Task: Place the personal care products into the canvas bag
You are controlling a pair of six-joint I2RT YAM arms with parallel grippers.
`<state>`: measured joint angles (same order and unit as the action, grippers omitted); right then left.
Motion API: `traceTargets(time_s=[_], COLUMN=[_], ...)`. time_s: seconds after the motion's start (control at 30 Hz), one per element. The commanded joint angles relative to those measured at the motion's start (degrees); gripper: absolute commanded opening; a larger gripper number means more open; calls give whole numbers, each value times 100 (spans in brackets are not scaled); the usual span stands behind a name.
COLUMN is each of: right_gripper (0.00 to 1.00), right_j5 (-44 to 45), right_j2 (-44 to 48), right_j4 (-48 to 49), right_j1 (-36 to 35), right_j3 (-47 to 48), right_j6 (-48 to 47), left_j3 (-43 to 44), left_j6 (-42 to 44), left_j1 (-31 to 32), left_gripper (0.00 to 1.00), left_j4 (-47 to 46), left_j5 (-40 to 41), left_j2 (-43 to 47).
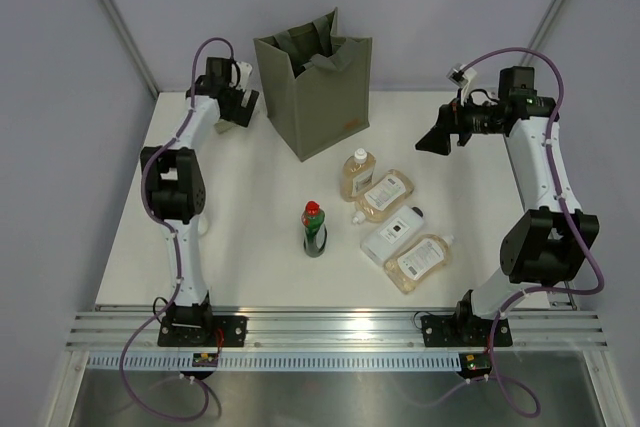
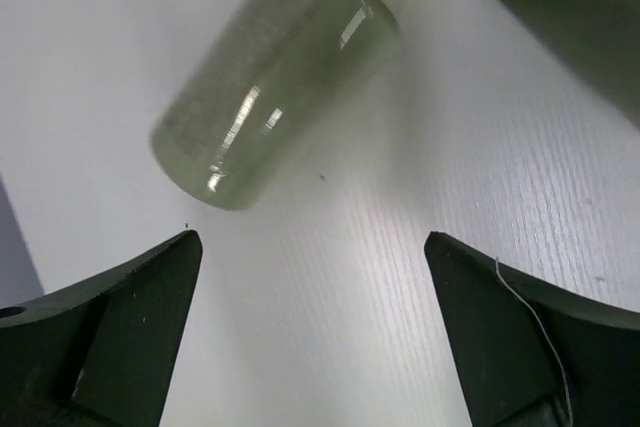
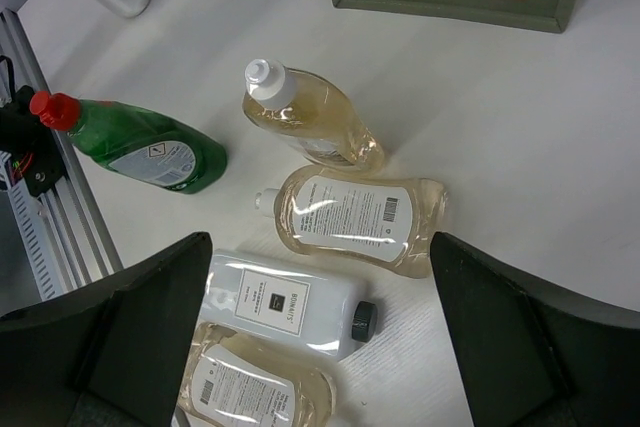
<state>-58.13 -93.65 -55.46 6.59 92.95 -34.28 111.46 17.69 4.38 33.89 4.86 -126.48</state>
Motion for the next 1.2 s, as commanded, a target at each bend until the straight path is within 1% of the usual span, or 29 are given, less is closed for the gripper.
traceTargets(time_s=[0.0, 0.03, 0.13, 0.27, 0.4, 0.43, 0.6, 0.67, 0.73, 0.77, 0.9, 1.03, 1.17], right_gripper=[100, 100, 100, 99, 100, 99, 99, 100, 100, 99, 100, 99, 100], right_j5=[-216, -208, -146, -155, -199, -208, -374, -445, -471, -515, -647, -656, -647], right_j2=[171, 163, 171, 180, 189, 206, 268, 294, 347, 356, 321, 286, 329], right_j4=[-61, -87, -149, -254, -281, -272, -44, 78, 158, 167, 132, 9, 9], right_j1=[79, 88, 140, 264, 325, 325, 334, 334, 334, 334, 334, 334, 343], right_j3=[-13, -13, -14, 39, 74, 74, -48, -75, -110, -101, -5, 83, 31], right_j6=[-131, -157, -237, -219, -105, -79, 299, 457, 571, 589, 607, 432, 370], left_j3=[805, 972, 878, 878, 886, 860, 676, 553, 351, 254, 69, -159, -221], left_j6=[76, 172, 620, 1253, 1711, 1876, 2027, 2063, 2404, 2466, 2309, 2247, 1888], left_j1=[-139, -139, -166, -166, -192, -210, -289, -289, -263, -236, -298, -228, -26], left_gripper=[99, 99, 99, 98, 98, 97, 96, 94, 89, 89, 88, 83, 76], left_j4=[-374, -426, -769, -822, -936, -972, -964, -876, -735, -700, -463, 64, 775], left_j5=[120, 77, -47, -371, -451, -625, -891, -943, -979, -926, -812, -611, -259], left_j2=[-113, -219, -430, -676, -843, -896, -1125, -1186, -1204, -1187, -1064, -818, -677])
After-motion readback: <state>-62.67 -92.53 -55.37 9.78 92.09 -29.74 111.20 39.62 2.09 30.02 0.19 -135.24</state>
